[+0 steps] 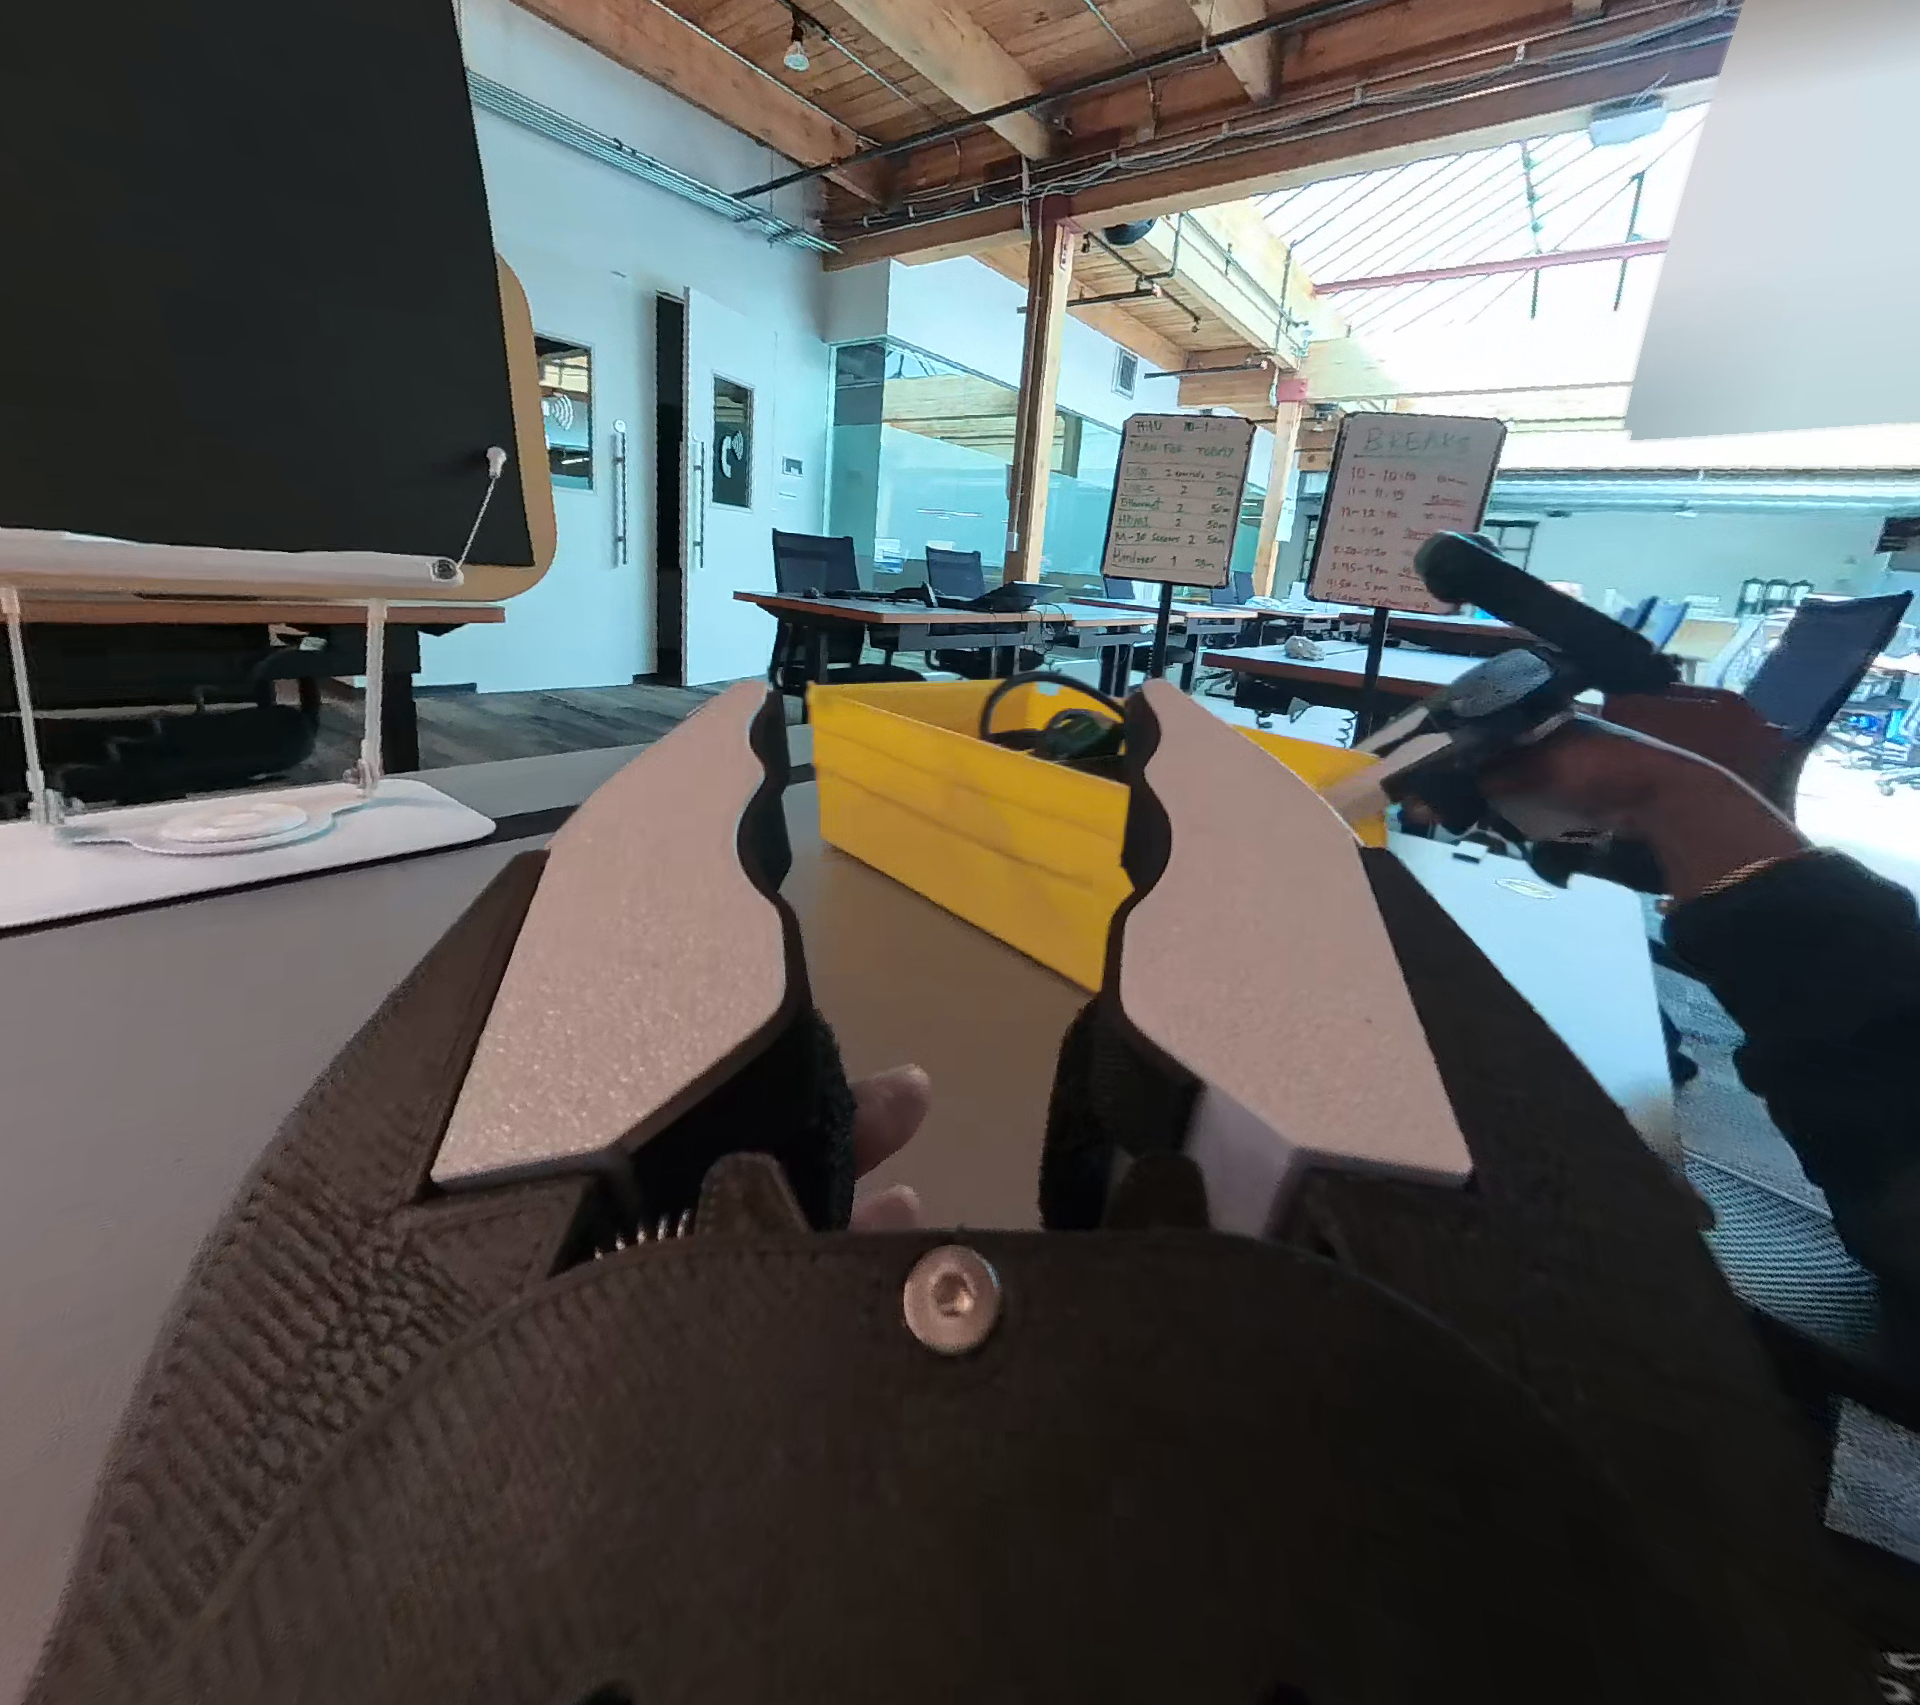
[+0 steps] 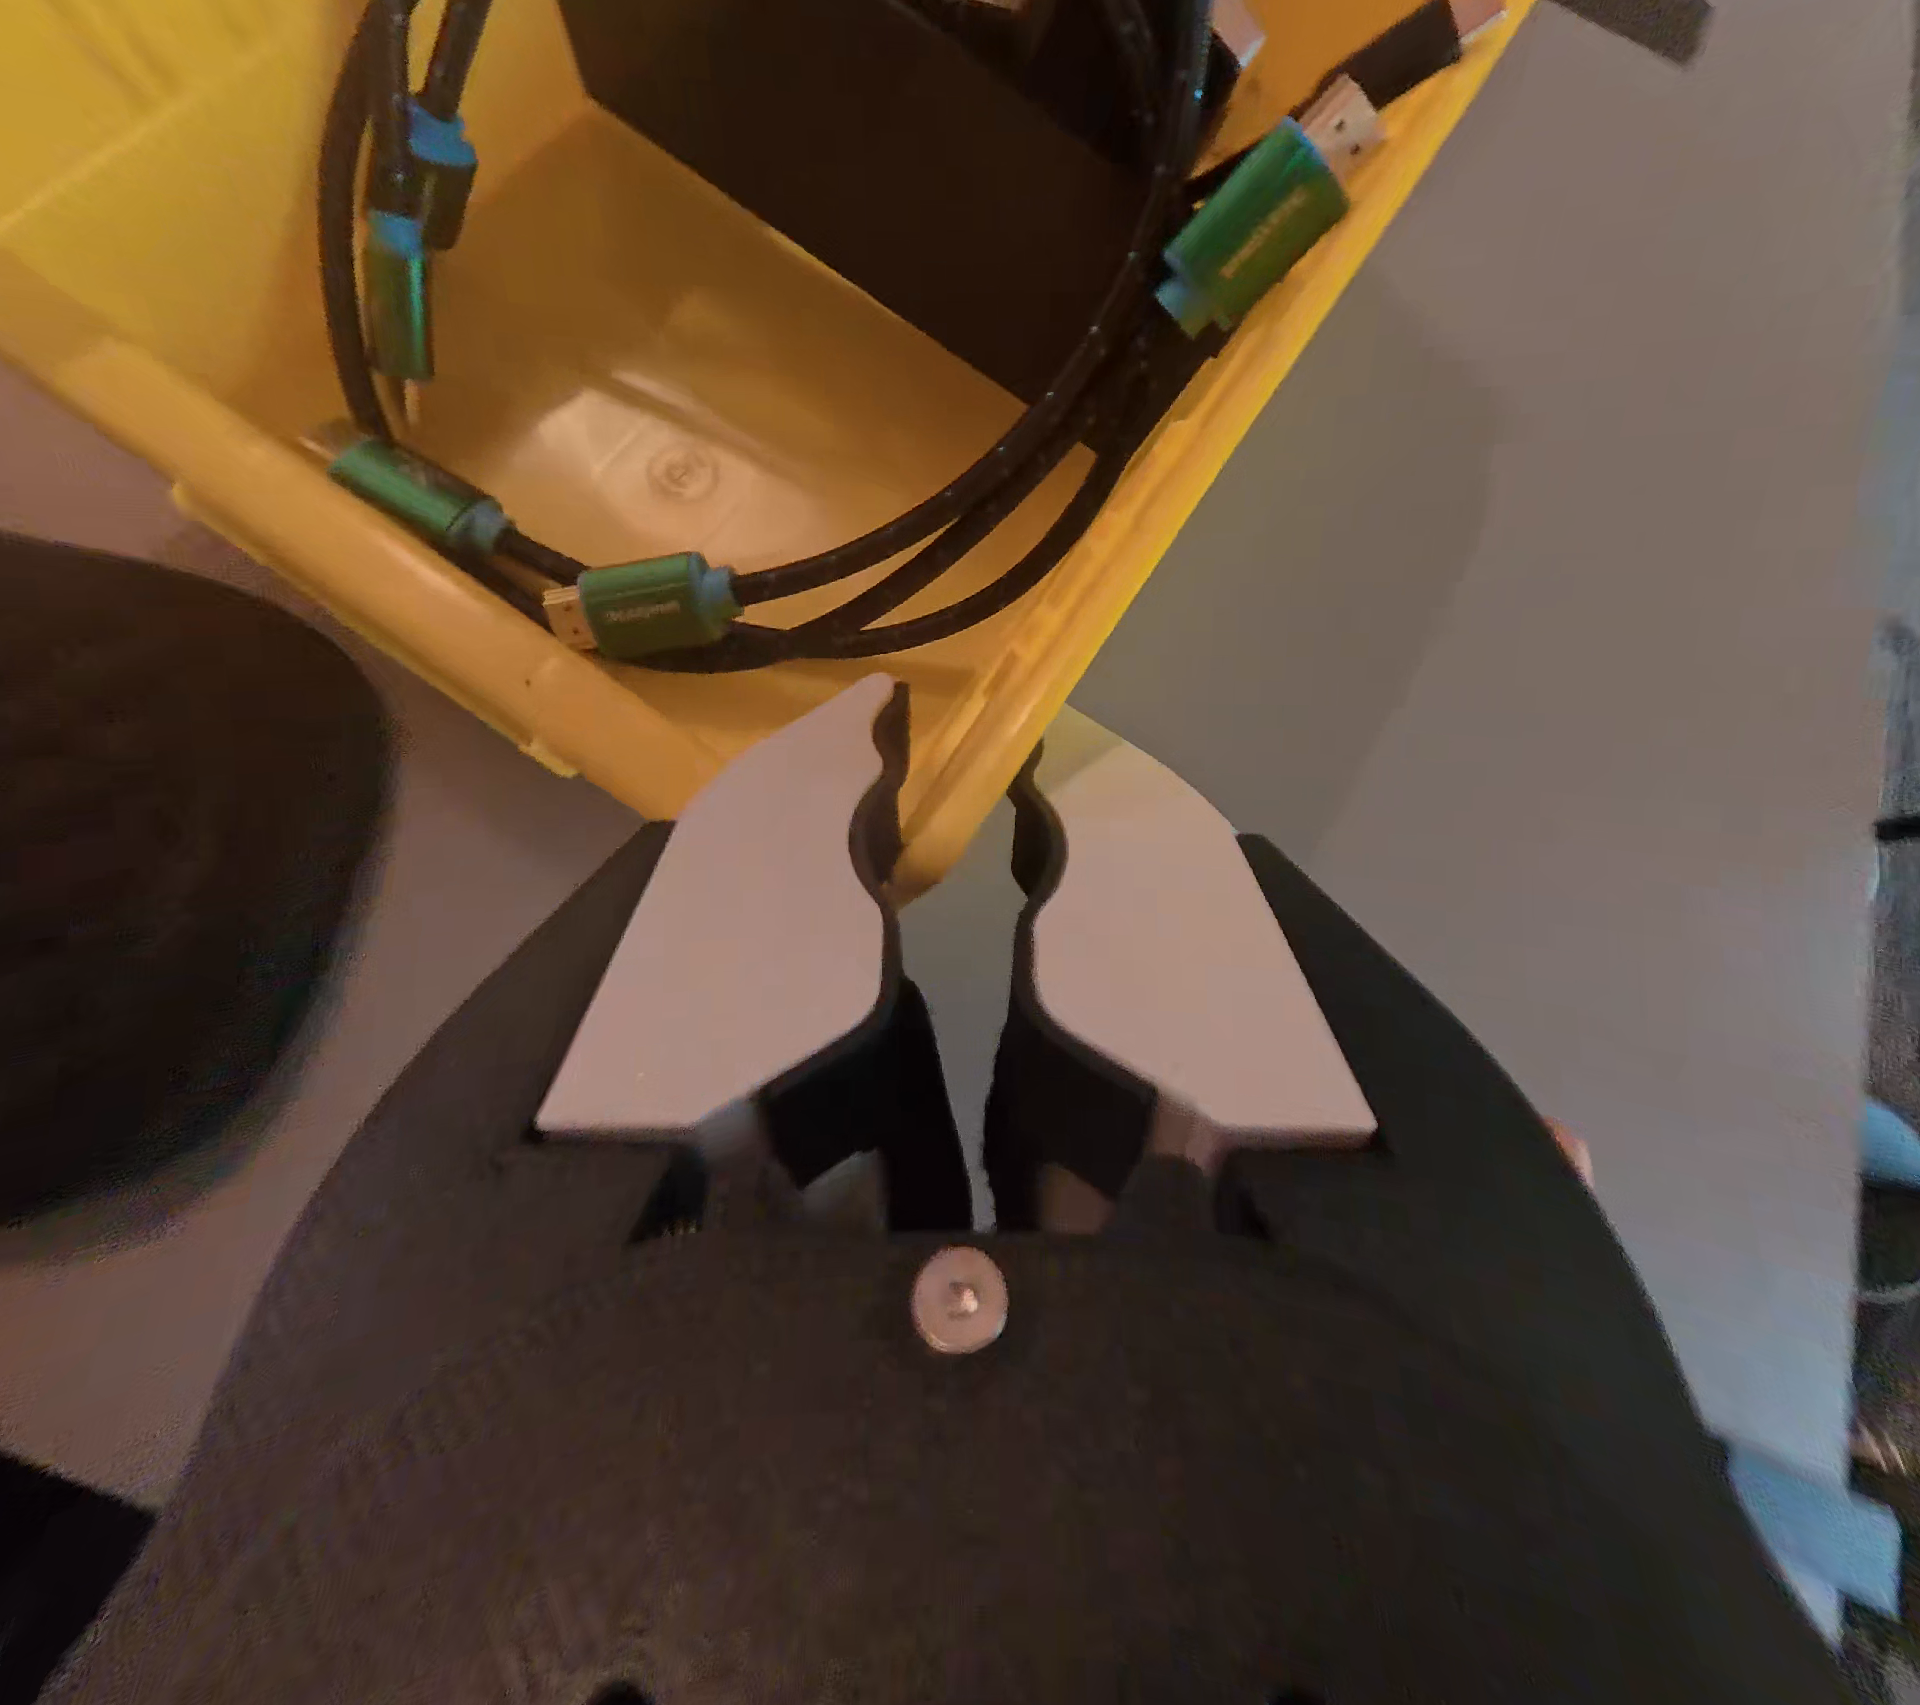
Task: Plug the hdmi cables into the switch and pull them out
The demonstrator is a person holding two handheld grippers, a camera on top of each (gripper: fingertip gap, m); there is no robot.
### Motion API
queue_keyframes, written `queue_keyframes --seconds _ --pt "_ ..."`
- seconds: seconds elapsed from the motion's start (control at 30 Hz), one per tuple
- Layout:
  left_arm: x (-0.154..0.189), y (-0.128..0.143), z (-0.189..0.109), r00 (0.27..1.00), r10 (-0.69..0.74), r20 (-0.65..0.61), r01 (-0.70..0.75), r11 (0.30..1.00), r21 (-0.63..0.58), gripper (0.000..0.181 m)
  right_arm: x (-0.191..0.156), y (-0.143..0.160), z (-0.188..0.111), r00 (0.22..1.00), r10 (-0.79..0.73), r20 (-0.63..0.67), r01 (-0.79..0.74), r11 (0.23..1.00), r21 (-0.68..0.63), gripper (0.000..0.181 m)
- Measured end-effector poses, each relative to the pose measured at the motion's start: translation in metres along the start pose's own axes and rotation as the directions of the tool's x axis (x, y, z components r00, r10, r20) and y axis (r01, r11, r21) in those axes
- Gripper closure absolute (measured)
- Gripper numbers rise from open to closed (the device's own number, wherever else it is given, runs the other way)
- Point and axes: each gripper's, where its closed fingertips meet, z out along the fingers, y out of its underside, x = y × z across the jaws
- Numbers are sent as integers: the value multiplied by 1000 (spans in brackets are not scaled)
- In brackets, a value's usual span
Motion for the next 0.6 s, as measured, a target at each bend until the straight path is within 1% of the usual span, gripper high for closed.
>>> queue_keyframes --seconds 0.1,0.2,0.33,0.43,0.5,0.6 --pt "2 -5 -2 1000 -20 -11 20 999 32 120 -34 -26 22 996 -85 22 85 996 8 163" --pt "-2 -25 -10 1000 -25 10 23 989 148 125 -76 -51 39 991 -111 73 109 994 30 162" --pt "-19 -53 -29 992 -36 118 -3 949 314 132 -139 -79 55 986 -119 121 110 991 82 162" --pt "-29 -74 -51 978 -54 200 -42 895 444 136 -188 -97 64 981 -123 152 103 986 132 162" --pt "-31 -90 -69 969 -53 243 -87 842 533 139 -222 -109 69 976 -123 178 93 981 167 160" --pt "-24 -108 -91 965 -30 262 -148 761 632 145 -271 -121 71 948 -216 233 178 968 175 155"
